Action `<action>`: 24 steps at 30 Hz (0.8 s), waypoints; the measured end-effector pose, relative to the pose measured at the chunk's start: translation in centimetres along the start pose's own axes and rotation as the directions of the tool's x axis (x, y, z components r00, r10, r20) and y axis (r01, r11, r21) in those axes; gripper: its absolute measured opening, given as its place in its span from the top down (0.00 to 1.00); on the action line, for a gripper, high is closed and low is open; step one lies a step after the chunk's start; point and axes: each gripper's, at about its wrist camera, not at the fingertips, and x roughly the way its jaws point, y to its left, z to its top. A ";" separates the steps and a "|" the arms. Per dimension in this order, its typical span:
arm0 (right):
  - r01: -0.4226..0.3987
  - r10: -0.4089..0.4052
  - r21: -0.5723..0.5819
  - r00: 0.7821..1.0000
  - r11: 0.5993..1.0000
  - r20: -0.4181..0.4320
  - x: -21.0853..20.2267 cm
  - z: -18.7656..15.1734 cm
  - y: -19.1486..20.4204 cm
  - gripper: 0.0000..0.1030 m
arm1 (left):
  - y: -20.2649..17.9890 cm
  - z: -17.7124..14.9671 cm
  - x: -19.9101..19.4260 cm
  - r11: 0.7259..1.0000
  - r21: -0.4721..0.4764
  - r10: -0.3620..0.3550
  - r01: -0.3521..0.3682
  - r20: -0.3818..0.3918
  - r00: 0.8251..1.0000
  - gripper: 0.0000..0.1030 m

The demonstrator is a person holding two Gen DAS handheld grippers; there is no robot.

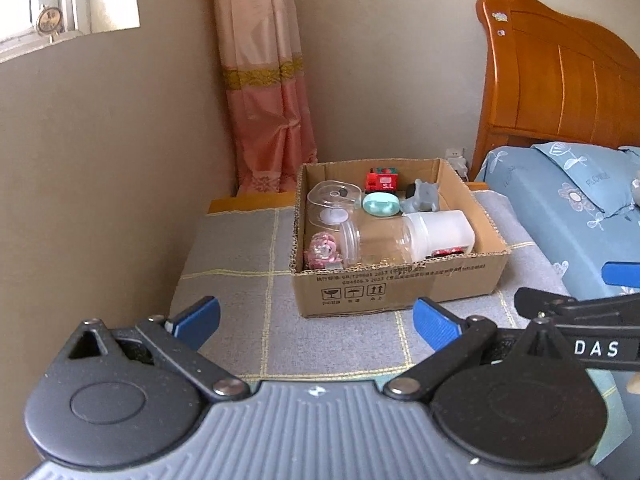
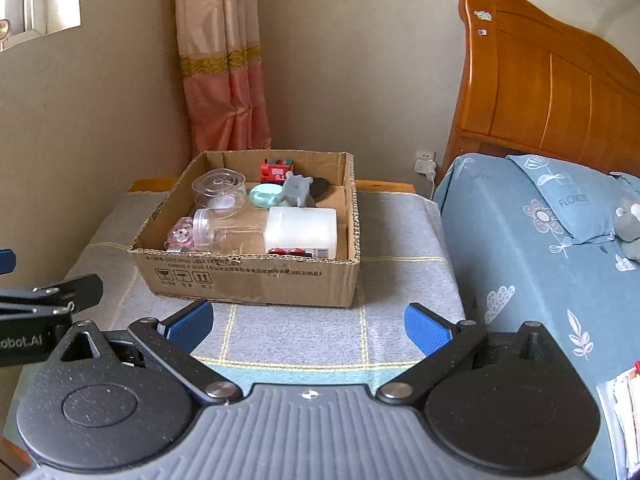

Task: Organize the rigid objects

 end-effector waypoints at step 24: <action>0.020 -0.020 0.009 1.000 1.000 0.024 -0.7 -0.2 -0.4 0.00 | -0.5 0.0 -0.1 1.000 0.016 0.010 -0.010 0.001 1.000 0.01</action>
